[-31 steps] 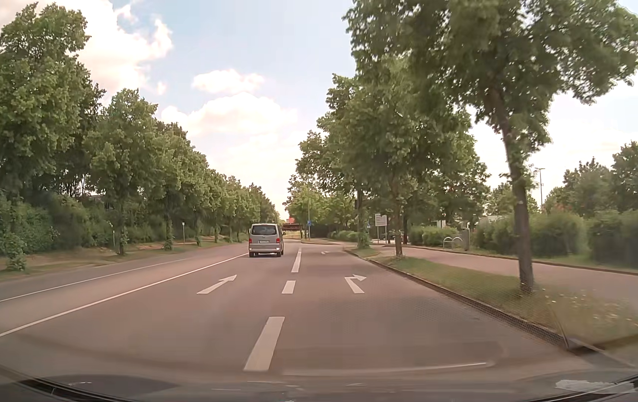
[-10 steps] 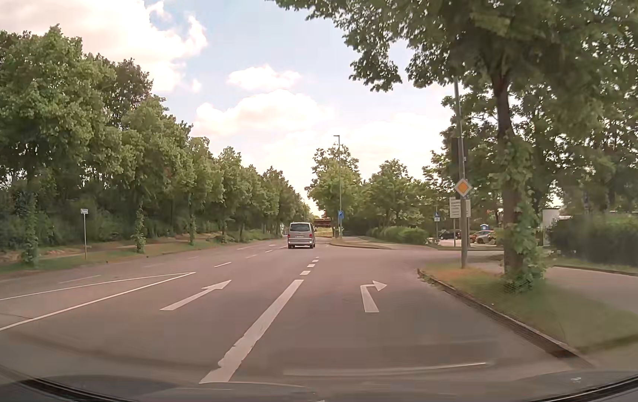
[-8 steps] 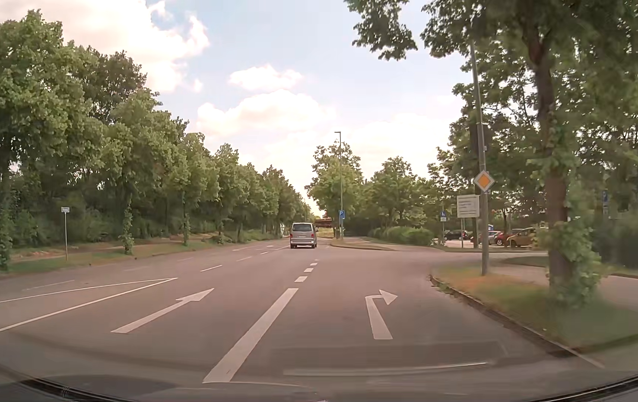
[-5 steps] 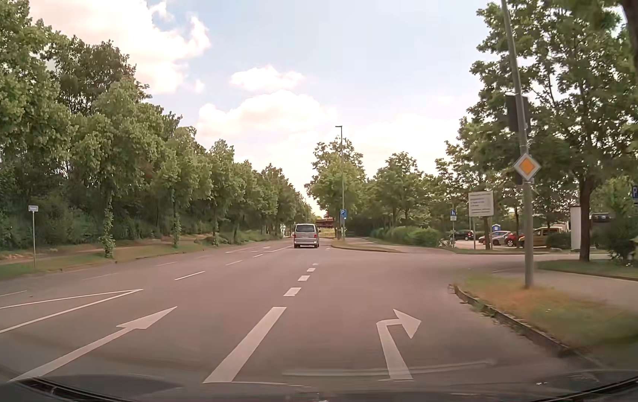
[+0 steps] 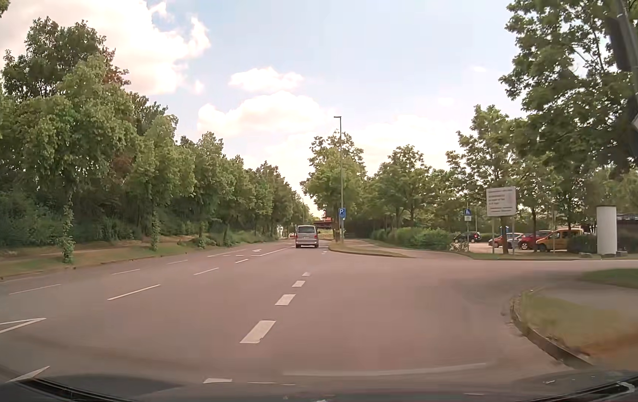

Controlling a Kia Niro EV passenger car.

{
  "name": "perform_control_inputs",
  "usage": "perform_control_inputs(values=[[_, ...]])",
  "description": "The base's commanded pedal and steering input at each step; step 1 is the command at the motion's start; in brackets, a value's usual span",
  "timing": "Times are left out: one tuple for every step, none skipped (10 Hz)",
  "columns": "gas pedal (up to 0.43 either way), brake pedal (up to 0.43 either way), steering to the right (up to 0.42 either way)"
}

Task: Follow the waypoints while adhering to traffic rules and regulations

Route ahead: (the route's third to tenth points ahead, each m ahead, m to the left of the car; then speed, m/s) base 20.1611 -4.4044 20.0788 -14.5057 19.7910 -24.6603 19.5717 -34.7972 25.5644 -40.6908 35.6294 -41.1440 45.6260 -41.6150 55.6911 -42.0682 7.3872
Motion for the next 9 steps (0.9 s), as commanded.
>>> perform_control_inputs(values=[[0.0, 0.25, 0.021], [0.0, 0.232, 0.029], [0.0, 0.238, 0.045], [0.0, 0.238, 0.067], [0.0, 0.238, 0.089], [0.0, 0.238, 0.12], [0.0, 0.238, 0.145], [0.0, 0.232, 0.173], [0.0, 0.207, 0.205]])
